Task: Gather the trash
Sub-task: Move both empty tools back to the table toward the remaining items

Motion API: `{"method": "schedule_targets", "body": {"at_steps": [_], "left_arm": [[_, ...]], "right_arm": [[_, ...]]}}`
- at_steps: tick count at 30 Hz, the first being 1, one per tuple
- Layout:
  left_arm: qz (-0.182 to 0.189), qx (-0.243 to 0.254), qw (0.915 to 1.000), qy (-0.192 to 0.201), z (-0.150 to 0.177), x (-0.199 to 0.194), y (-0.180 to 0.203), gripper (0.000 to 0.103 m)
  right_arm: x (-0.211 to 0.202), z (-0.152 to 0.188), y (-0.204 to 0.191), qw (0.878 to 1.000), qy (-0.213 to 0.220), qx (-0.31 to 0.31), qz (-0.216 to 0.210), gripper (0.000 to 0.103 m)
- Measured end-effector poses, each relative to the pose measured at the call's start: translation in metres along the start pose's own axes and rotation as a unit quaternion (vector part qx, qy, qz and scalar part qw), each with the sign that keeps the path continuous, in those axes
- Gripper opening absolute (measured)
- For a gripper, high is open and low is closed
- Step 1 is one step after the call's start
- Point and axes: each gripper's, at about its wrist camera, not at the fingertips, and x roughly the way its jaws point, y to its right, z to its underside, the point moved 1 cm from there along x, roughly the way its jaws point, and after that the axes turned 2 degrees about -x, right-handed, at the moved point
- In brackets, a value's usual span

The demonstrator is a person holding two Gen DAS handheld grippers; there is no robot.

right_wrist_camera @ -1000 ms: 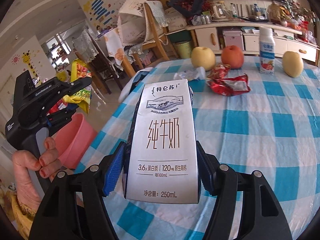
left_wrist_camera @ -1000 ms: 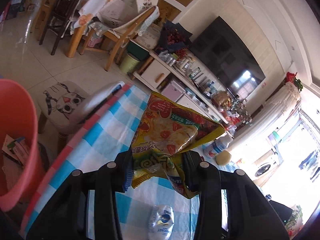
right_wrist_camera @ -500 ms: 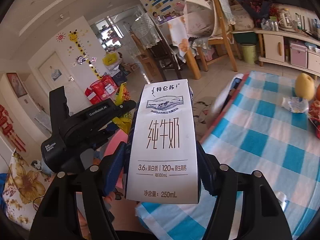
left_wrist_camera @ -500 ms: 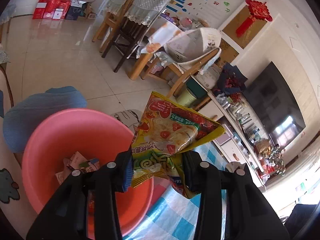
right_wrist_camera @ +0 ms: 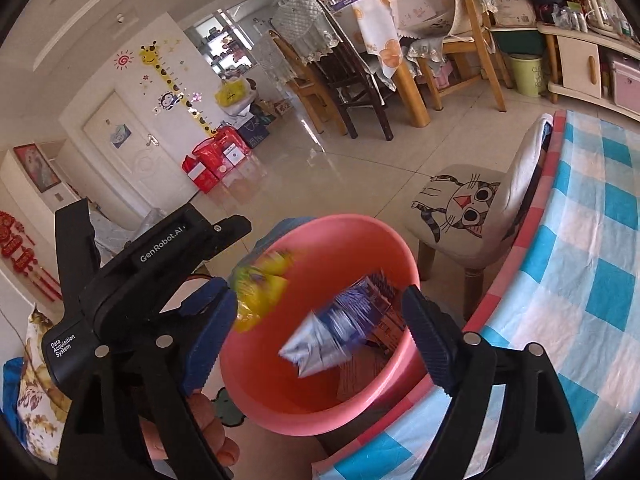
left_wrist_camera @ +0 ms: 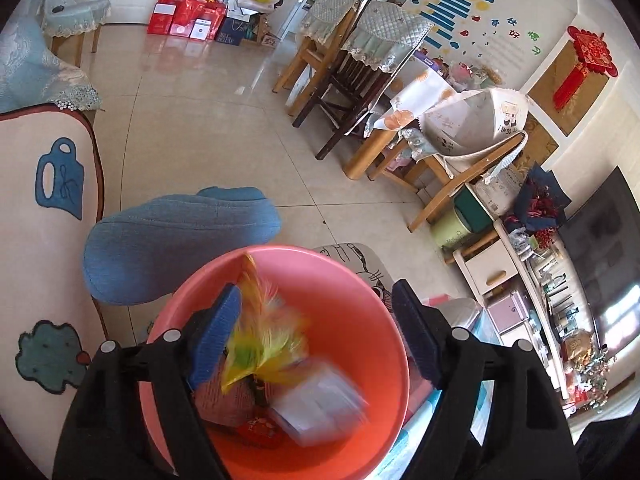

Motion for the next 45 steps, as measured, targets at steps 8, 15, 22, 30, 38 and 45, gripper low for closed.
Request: {"method": "schedule_targets", "body": {"at_steps": [8,15,22,30,38,45], "left_arm": [[0.032,0.037,0.9981,0.037,0.014,0.0,0.015,0.091],[0.084,0.08,0.991,0.067,0.034,-0.003,0.041,0.095],[0.151,0.129,0.9754,0.097,0.062,-0.016,0.078,0.097],[0.191,0.21,0.9556,0.078,0.087,-0.027,0.119,0.097],[0.234,0.257,0.9374,0.025,0.112,-0.031,0.151,0.097],[0.246,0.272,0.93,0.021,0.135,-0.033,0.167,0.097]], "right_arm": [[-0.036,0.02,0.04,0.997,0.016,0.021,0.072,0.094],[-0.072,0.047,0.065,0.989,0.016,0.004,0.146,0.094],[-0.108,0.065,0.091,0.983,0.047,-0.003,0.176,0.095],[-0.14,0.081,0.106,0.973,0.062,-0.035,0.219,0.095],[-0.169,0.094,0.13,0.967,0.079,-0.013,0.243,0.095],[-0.189,0.101,0.157,0.971,0.087,0.024,0.223,0.095]]}}
